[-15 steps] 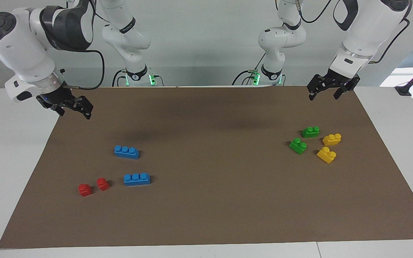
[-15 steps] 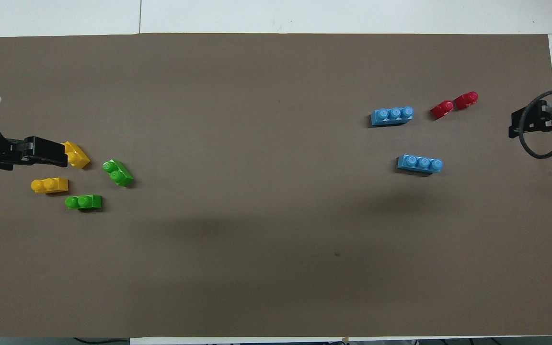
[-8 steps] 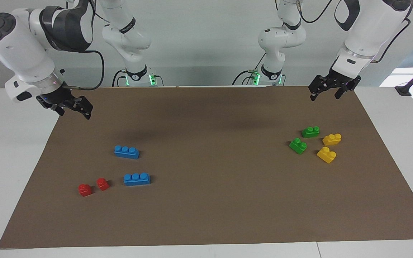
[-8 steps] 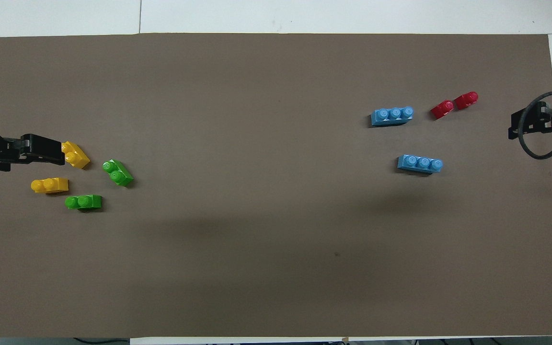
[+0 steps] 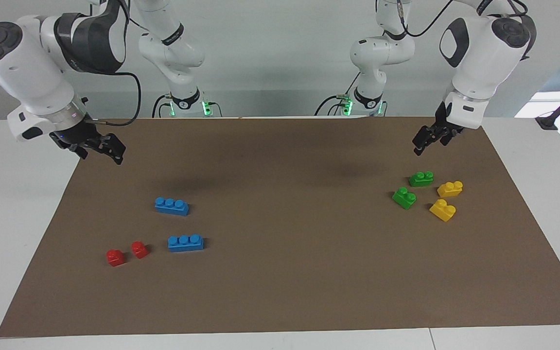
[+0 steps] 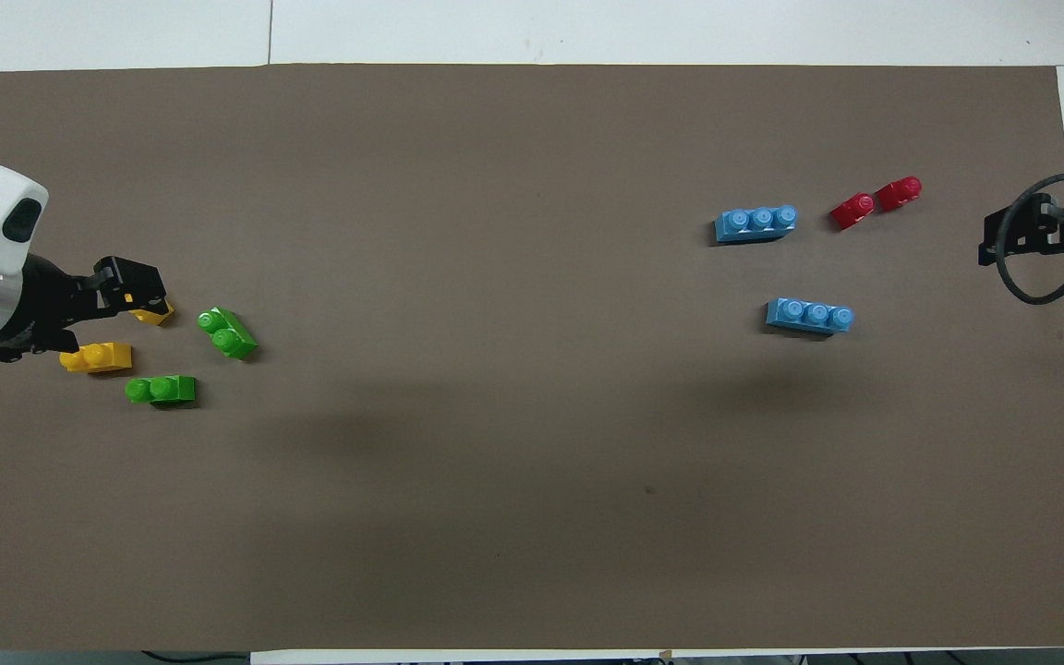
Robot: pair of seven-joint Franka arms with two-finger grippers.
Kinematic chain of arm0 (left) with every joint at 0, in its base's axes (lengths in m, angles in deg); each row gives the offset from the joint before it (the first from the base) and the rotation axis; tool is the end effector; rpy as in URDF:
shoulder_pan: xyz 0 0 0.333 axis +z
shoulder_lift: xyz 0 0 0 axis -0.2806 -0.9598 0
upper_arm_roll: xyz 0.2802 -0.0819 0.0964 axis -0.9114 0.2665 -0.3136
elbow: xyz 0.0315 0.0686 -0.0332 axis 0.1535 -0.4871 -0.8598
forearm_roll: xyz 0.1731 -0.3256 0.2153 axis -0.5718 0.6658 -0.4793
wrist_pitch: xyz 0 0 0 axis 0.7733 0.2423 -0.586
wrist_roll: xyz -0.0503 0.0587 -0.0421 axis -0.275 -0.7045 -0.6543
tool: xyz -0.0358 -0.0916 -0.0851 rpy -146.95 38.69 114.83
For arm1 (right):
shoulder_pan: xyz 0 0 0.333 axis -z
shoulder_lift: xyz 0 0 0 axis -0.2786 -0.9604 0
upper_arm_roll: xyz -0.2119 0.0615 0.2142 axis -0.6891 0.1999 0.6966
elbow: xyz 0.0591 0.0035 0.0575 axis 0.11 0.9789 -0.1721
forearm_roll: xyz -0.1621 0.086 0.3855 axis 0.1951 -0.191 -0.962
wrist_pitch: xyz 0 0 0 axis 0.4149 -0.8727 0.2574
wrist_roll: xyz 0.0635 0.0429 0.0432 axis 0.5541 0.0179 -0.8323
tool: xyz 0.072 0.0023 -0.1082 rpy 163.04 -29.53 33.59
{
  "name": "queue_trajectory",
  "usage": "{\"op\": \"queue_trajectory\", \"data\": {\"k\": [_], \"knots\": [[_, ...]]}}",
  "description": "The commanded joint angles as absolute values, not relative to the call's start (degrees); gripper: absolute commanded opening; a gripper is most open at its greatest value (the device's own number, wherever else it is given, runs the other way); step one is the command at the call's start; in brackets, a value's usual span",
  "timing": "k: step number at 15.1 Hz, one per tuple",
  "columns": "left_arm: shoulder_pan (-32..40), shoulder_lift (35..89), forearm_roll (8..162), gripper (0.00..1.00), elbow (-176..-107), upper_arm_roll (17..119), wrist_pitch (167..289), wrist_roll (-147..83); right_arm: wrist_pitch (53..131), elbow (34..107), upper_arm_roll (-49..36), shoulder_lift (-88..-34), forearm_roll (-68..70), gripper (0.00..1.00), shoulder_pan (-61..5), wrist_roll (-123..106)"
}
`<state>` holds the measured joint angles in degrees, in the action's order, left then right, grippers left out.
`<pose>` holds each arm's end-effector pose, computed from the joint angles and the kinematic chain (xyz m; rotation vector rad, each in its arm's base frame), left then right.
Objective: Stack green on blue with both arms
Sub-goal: 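Move the left gripper toward the green brick while the right gripper rises, then reach the right gripper to the blue brick while the left gripper lowers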
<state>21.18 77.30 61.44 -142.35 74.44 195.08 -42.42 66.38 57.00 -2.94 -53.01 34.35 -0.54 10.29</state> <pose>0.5650 -0.0513 0.4889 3.0717 0.5891 0.0009 0.6182 -0.0627 0.5245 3.0799 -0.4120 -0.1358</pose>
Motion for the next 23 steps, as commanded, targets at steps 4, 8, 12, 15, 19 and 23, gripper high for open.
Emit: {"op": "queue_trajectory", "data": {"k": [4, 8, 12, 15, 19, 23], "knots": [[20.4, 74.7, 62.6, 1.0, -148.9, 74.2, 206.3, -54.5, 69.4, 57.7, -3.0, -55.1, 26.4, 0.87, 1.7, 29.9], [20.8, 69.2, 62.6, 1.0, -149.3, 74.2, 210.9, -60.1, 72.2, 57.5, -3.0, -58.5, 16.5, 0.84, 4.4, 43.8], [21.0, 65.6, 62.4, 1.0, -149.8, 74.1, 213.6, -66.3, 75.5, 57.5, -3.0, -63.2, 12.4, 0.81, 4.2, 49.1], [21.4, 65.7, 62.4, 1.0, -152.4, 74.1, 217.4, -65.9, 75.6, 54.5, -2.9, -67.5, 8.8, 0.78, 3.4, 54.3], [22.3, 63.1, 62.4, 1.0, -153.0, 74.1, 220.6, -60.7, 73.9, 45.5, -2.5, -76.0, 6.1, 0.77, 3.3, 63.0], [23.1, 61.6, 62.4, 1.0, -153.1, 74.0, 222.6, -60.0, 73.6, 39.9, -2.4, -81.5, 6.0, 0.74, 0.6, 68.5]]}}
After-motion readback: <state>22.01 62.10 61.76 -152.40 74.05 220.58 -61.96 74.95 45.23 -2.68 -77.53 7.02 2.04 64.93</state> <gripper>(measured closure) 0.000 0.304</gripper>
